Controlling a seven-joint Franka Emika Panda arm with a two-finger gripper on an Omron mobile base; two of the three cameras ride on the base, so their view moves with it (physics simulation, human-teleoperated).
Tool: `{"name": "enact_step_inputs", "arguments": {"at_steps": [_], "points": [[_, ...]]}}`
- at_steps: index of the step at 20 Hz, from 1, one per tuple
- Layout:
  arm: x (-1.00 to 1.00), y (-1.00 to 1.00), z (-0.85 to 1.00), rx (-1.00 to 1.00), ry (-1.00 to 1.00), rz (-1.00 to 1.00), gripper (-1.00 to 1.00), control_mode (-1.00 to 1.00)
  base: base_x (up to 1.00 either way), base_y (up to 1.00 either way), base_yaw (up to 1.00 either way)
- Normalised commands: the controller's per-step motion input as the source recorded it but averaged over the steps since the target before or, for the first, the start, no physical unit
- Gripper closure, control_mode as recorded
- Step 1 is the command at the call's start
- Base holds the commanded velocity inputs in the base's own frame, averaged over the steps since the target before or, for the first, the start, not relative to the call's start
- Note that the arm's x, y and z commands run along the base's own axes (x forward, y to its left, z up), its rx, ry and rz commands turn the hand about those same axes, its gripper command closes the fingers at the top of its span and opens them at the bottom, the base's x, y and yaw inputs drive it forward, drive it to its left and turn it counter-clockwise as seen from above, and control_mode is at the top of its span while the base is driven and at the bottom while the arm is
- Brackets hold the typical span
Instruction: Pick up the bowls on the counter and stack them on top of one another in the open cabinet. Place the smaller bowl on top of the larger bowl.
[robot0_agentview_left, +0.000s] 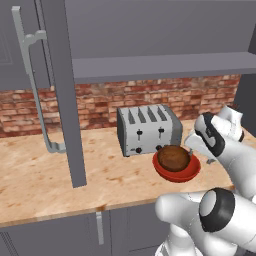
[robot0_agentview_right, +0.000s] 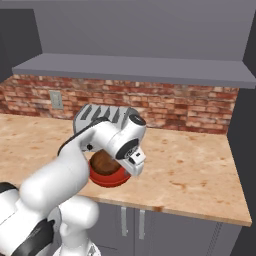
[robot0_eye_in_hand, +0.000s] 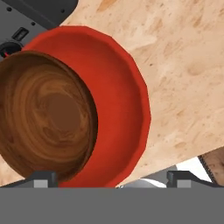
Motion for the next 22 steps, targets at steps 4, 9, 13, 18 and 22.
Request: {"name": "enact_step_inputs", "arguments": {"at_steps": [4, 9, 13, 18, 22], "points": [[-0.34, -0.36, 0.00, 0.00, 0.00, 0.00, -1.00, -1.00, 0.00, 0.00, 0.00], [-0.03, -0.07, -0.11, 0.00, 0.02, 0.00, -1.00, -1.00, 0.00, 0.00, 0.00], [0.13, 0.01, -0.28, 0.00, 0.06, 0.00, -1.00, -1.00, 0.00, 0.00, 0.00], [0.10, 0.00, -0.35, 0.00, 0.06, 0.00, -1.00, -1.00, 0.00, 0.00, 0.00], [0.07, 0.00, -0.26, 0.01, 0.05, 0.00, -1.00, -1.00, 0.00, 0.00, 0.00]]}}
